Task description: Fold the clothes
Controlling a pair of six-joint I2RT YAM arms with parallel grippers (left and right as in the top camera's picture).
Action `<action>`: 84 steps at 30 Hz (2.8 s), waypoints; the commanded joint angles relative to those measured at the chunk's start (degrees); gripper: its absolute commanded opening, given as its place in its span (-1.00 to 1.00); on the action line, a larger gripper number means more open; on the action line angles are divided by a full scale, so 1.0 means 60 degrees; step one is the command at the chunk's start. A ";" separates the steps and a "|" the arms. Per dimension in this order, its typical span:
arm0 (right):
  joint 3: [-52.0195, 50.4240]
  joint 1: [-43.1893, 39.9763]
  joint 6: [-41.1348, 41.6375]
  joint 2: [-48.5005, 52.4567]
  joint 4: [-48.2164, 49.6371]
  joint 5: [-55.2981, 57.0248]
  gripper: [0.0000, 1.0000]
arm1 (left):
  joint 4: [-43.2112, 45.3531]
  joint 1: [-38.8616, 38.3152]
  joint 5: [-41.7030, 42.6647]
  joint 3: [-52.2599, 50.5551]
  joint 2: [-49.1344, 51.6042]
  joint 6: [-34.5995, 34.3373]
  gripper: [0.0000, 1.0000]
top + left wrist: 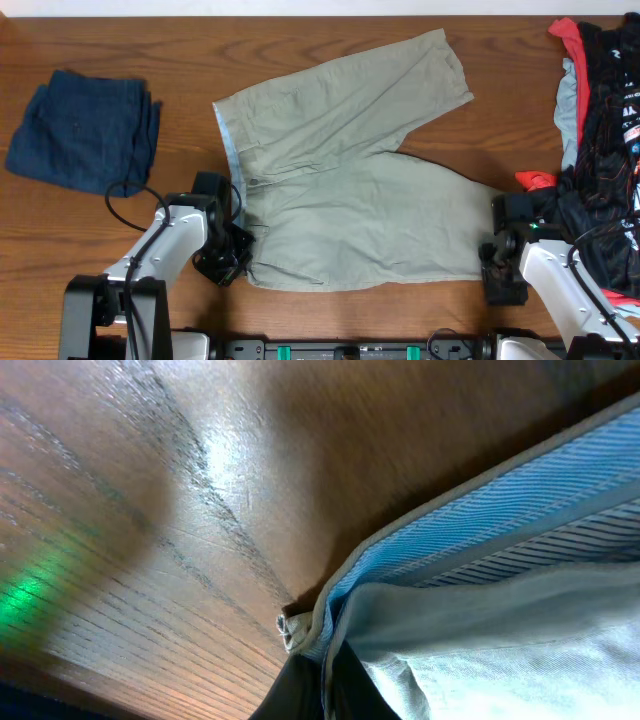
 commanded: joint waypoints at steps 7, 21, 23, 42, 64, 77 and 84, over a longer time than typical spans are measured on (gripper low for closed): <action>-0.0062 -0.0007 0.0273 -0.0055 0.0328 0.1198 0.00 | -0.0073 0.0102 -0.0911 -0.0222 0.0109 0.0171 -0.88; -0.0091 -0.0004 0.0266 0.0284 0.0470 0.1191 -0.74 | -0.0098 0.0102 -0.0911 -0.0222 0.0109 0.0168 -0.88; -0.0091 -0.0004 0.0266 0.0463 0.0470 0.1191 -0.85 | -0.0098 0.0102 -0.0911 -0.0222 0.0109 0.0168 -0.87; 0.1679 -0.0033 -0.5880 0.0157 -0.0521 0.0608 -0.98 | -0.0634 0.0102 -0.0892 0.0069 -0.0798 0.1202 -0.88; 0.8506 -0.0051 -0.8426 -0.0324 -0.4022 0.0011 -0.98 | -0.1741 0.0102 -0.0911 0.3381 -0.5836 0.2040 -0.88; 0.9511 -0.0047 -0.9533 0.0197 -0.0943 -0.1020 -0.97 | -0.0033 0.0102 -0.2601 0.4091 -0.5326 0.2062 -0.88; 0.9511 -0.0029 -0.9537 0.1923 0.1049 -0.1770 -0.97 | 0.1625 0.0106 -0.2976 0.4091 -0.3789 0.1982 -0.88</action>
